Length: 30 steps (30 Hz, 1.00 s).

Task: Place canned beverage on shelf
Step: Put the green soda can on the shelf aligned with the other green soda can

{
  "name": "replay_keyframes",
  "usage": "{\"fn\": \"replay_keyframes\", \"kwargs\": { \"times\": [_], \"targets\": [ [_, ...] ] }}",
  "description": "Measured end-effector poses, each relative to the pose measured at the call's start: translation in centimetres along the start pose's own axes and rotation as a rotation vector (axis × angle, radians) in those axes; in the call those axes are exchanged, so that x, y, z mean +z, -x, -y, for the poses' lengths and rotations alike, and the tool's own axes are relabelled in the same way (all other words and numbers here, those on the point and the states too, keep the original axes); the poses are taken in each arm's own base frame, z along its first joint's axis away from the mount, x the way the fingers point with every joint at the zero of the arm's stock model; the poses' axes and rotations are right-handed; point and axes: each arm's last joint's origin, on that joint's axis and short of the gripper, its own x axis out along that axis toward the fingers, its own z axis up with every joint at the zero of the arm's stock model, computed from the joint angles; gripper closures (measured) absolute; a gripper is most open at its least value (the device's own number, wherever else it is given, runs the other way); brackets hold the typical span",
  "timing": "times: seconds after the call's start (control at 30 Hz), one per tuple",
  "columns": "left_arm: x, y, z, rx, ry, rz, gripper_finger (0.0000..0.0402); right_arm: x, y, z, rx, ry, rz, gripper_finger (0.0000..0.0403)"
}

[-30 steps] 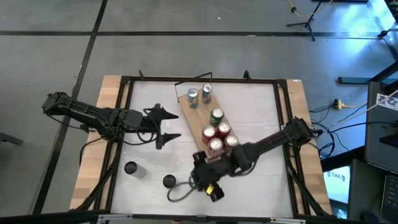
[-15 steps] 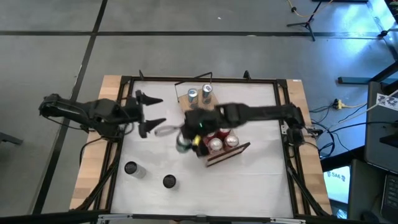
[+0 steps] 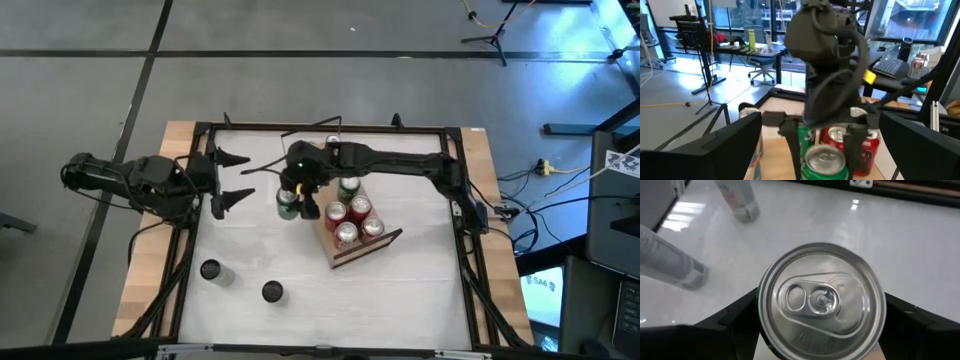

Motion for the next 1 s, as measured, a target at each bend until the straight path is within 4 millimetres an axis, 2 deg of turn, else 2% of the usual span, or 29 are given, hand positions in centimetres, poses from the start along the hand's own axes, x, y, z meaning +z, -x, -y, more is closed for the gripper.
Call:
{"fn": "replay_keyframes", "kwargs": {
  "times": [0.1,0.27,0.4,0.57,1.0],
  "targets": [
    [-0.1,-0.2,0.1,0.001,-0.004,-0.009,0.0008,-0.1,0.6,0.8,-0.013,0.015,0.003,0.0100],
    [-0.1,-0.2,0.1,0.000,-0.004,-0.011,0.0008,-0.5,2.7,2.0,0.021,-0.007,-0.006,0.0100],
    [-0.1,-0.3,0.1,0.000,-0.005,-0.013,0.0008,-1.0,4.6,2.4,0.018,-0.025,-0.048,0.0101],
    [-0.2,-0.4,0.2,0.000,-0.007,-0.016,0.0008,-1.7,5.9,2.4,0.032,-0.039,-0.115,0.0099],
    [-0.3,-0.6,0.3,0.001,0.017,-0.023,0.0008,-2.4,6.4,2.6,0.016,-0.027,-0.188,0.0096]
  ]
}}
